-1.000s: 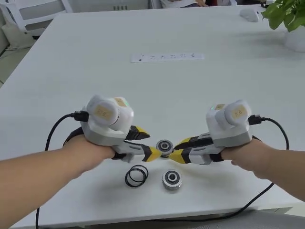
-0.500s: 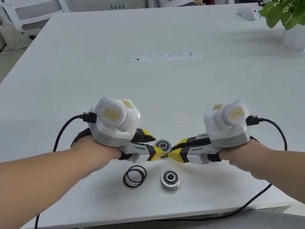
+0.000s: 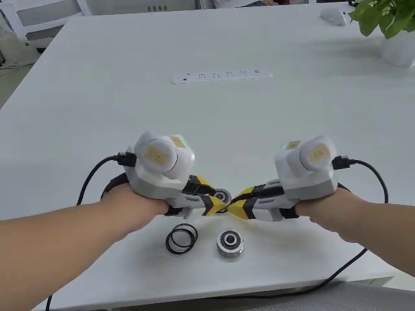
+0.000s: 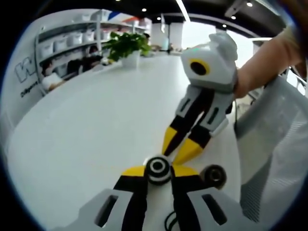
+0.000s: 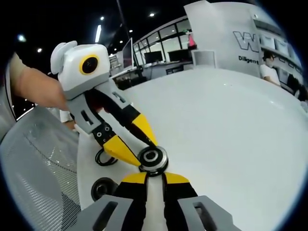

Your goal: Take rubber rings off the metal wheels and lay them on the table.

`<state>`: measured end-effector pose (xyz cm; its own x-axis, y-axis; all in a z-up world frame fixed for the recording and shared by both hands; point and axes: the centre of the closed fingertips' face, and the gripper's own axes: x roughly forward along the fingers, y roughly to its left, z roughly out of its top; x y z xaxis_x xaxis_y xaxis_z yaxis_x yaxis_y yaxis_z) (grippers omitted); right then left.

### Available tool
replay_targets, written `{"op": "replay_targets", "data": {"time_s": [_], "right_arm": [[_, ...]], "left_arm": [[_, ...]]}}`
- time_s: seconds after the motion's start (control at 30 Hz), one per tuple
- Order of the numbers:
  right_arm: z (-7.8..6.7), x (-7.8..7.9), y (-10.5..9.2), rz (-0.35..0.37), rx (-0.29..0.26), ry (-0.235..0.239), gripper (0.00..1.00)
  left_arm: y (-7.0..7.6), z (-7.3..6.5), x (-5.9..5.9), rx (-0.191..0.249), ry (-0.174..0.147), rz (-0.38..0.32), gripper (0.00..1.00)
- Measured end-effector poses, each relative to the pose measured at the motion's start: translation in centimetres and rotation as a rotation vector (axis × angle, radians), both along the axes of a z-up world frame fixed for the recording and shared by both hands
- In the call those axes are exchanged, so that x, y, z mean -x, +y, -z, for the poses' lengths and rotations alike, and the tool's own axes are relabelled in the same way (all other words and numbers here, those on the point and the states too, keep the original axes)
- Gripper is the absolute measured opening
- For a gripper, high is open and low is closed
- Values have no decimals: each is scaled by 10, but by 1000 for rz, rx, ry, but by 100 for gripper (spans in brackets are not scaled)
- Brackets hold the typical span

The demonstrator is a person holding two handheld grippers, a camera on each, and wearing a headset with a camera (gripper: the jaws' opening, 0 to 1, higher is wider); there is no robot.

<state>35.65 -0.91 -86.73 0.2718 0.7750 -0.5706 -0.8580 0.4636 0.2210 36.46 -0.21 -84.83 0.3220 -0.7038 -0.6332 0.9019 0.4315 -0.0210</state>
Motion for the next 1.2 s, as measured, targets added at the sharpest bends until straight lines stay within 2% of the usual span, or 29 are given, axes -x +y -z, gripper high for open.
{"op": "replay_targets", "data": {"time_s": [0.13, 0.33, 0.4, 0.47, 0.67, 0.87, 1.0, 1.07, 1.2], "right_arm": [[0, -1, 0, 1, 2, -4, 8], [0, 0, 0, -6, 1, -3, 8], [0, 0, 0, -9, 4, -8, 7], [0, -1, 0, -5, 2, -7, 7], [0, 1, 1, -15, 35, -41, 5], [1, 2, 0, -6, 49, -46, 0], [2, 1, 0, 16, 42, -18, 0], [2, 0, -2, 48, 14, 16, 0], [1, 0, -3, 69, -10, 47, 0]], "left_arm": [[-2, 1, 2, -15, -20, 19, 18], [-2, 1, 0, -10, -16, 4, 16], [0, 2, -2, -30, -29, 5, 14], [-6, 3, -3, -22, -32, 8, 14], [-4, 2, -3, -32, -44, 4, 14], [-3, 2, -3, -33, -56, -12, 14], [-3, 2, -4, -37, -62, -16, 14], [-2, 2, -3, -47, -65, -12, 14], [-1, 2, -4, -54, -68, -10, 13]]}}
